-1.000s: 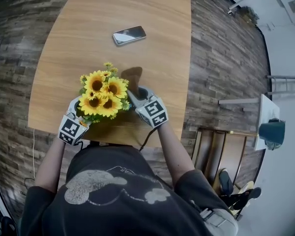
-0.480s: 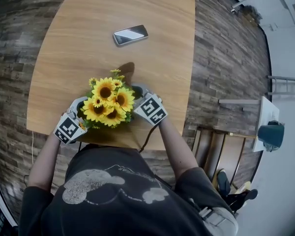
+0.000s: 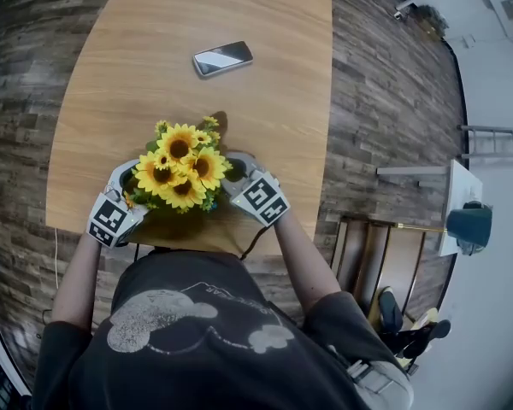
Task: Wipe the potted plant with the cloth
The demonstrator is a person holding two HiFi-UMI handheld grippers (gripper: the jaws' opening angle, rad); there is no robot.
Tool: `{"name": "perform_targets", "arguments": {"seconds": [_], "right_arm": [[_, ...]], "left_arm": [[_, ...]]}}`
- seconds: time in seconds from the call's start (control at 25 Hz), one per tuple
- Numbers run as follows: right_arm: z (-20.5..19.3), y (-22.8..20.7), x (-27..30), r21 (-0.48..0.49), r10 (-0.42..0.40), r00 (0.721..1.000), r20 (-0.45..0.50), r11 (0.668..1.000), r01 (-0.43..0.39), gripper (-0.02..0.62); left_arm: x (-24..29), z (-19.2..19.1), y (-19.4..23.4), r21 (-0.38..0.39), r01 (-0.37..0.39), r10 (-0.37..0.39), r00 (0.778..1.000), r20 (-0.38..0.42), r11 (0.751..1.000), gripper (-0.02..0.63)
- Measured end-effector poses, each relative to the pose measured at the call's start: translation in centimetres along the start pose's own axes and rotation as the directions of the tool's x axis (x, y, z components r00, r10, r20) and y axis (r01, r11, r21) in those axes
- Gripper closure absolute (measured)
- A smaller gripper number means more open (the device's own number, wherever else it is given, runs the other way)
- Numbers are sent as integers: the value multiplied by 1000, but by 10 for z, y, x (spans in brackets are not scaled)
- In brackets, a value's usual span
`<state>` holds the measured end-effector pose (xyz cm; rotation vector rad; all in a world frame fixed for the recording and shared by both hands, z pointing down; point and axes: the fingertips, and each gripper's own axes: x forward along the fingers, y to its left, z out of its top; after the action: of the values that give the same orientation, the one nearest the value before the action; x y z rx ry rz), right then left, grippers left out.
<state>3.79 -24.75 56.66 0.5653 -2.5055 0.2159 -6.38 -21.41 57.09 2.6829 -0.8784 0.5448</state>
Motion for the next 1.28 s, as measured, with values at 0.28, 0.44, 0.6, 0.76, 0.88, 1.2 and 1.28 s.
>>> {"name": "perform_targets", "arguments": {"seconds": [0.28,0.44,0.6,0.76,0.88,1.2,1.28], "right_arm": [[-7,36,-11,19,11,1000,6,1000,-11,549],[-8,56,-9,24,20,1000,14,999,-20,549],[-5,73,-5,13,39,999,20,999,-39,549],[-3,90,-1,-9,65,998,16,998,-65,549],[-2,94,1,-14,56,998,17,998,-56,549],[-18,49,-51,201,-240,966,96,955,217,549],[-29,37,-65,245,-297,952,81,931,269,549]], "left_arm": [[-18,6,21,-15,-165,165,986,26,986,245],[-25,4,23,-47,-228,231,971,68,972,208],[-30,-1,7,-75,-230,234,971,53,970,186],[-30,-20,-7,-72,-225,229,972,47,972,184],[-28,-22,-13,-80,-226,230,972,44,971,184],[-13,-8,-24,-135,-295,303,952,49,946,132],[-6,-10,-25,-102,-309,314,949,34,946,101]]}}
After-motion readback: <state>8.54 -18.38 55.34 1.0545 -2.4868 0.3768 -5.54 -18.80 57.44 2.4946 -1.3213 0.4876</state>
